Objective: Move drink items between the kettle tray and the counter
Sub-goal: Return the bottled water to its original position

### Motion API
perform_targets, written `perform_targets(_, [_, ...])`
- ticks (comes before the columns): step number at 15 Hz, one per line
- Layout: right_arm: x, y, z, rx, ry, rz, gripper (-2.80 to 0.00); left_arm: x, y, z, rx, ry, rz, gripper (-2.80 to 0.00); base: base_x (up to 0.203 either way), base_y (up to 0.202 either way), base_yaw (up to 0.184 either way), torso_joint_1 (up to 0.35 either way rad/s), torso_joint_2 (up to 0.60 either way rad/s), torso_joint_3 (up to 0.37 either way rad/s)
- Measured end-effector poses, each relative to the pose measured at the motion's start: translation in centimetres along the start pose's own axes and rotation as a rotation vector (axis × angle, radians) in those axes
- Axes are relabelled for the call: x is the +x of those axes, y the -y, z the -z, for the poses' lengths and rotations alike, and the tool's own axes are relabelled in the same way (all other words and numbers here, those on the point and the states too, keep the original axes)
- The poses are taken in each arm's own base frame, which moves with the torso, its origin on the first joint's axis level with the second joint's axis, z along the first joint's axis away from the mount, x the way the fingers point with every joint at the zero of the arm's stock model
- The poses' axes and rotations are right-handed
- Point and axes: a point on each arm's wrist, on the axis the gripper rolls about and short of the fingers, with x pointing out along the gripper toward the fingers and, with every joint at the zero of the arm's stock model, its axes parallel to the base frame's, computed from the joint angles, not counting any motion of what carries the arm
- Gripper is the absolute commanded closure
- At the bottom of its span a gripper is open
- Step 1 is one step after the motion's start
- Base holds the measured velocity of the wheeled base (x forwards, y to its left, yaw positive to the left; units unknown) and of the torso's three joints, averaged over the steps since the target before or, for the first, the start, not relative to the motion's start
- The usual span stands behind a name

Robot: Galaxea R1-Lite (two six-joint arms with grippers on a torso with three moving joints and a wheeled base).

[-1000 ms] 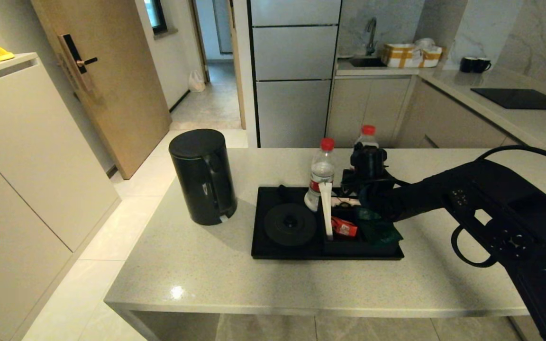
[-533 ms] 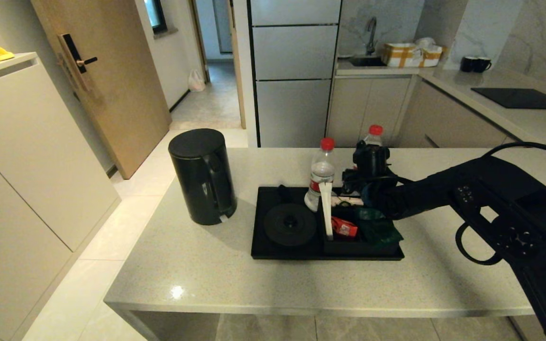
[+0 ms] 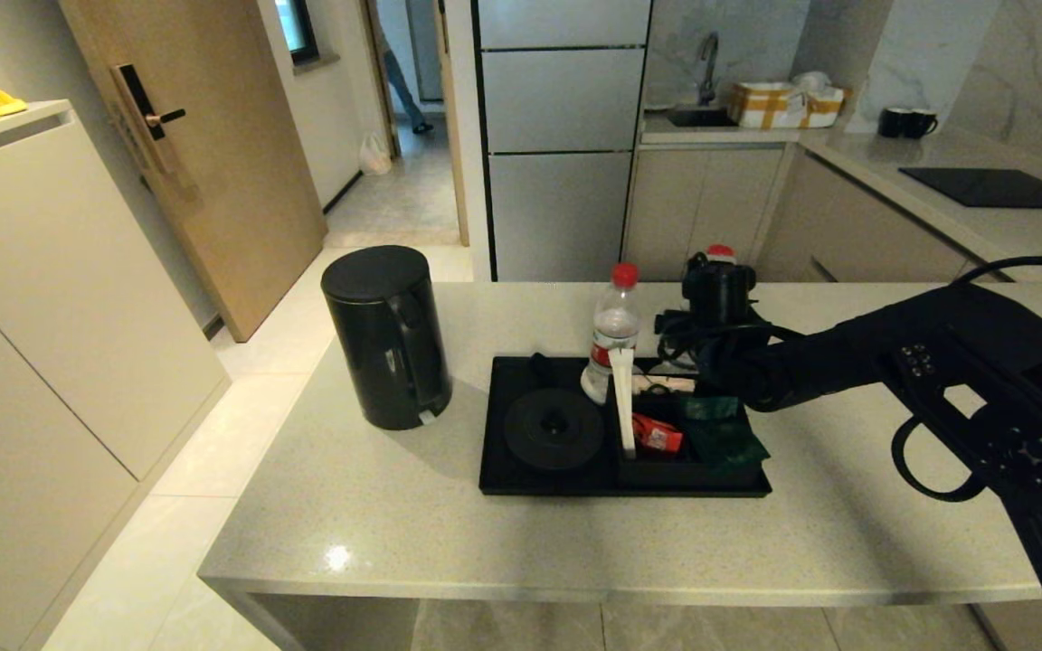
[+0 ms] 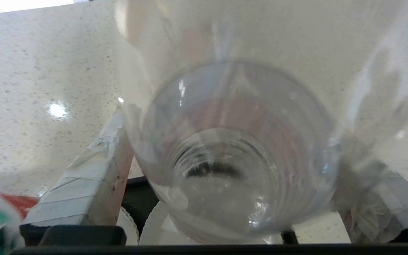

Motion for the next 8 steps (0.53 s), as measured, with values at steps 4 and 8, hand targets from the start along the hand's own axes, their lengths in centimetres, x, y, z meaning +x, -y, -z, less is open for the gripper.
perform_targets(4, [-1.5,0.3,-1.4,0.009,0.006,-0.017,-2.80,0.0,0.0,0.0,0.000,0.000,0.000,0.00,0.000,0.000,0.000,0.000,0.00,0.000])
perform_targets(8, [-3.7,0.4,-1.8,0.007,-0.012,-0.045,-2.80,0.0,0.0,0.0,0.000,0.000,0.000,0.00,0.000,0.000,0.000,0.000,0.00,0.000])
